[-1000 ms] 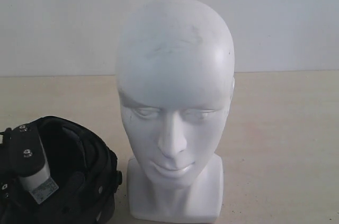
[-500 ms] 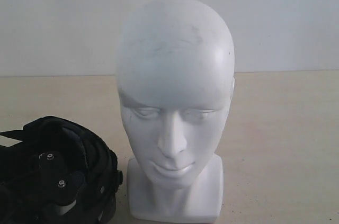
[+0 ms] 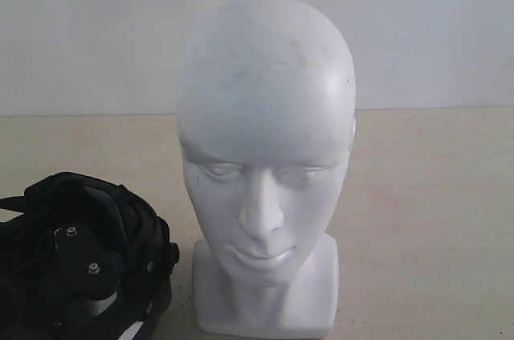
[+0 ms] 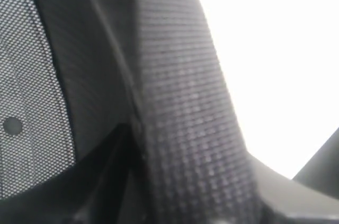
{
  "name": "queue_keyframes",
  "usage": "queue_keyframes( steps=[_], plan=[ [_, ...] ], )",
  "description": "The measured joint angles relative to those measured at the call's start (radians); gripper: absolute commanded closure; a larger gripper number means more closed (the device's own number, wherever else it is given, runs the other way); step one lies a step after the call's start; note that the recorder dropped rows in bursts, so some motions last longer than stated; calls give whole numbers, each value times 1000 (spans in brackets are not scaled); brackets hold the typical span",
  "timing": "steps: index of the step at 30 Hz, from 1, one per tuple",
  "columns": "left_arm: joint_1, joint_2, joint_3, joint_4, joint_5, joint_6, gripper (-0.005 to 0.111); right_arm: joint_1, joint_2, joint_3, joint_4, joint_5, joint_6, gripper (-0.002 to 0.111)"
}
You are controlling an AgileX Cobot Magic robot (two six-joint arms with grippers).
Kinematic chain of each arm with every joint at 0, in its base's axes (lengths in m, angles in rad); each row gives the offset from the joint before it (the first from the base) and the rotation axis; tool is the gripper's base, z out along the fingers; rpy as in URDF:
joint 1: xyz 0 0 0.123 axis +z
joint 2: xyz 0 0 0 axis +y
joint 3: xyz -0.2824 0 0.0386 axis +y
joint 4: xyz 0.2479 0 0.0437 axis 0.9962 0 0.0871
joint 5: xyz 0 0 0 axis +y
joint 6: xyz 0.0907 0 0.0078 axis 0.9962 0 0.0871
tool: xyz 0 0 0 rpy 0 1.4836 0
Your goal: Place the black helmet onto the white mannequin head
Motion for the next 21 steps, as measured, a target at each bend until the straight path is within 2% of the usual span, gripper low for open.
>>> queue_keyframes(
  steps=[7,11,15,21],
  plan=[
    [0,-1,0,12,-8,-59,102,0,0,0,0,0,0,109],
    [0,-27,0,67,-11,-139,102,0,0,0,0,0,0,109],
    [0,-87,-23,143,40,-196,102,0,0,0,0,0,0,109],
    [0,-216,-71,151,97,-287,102,0,0,0,0,0,0,109]
  ],
)
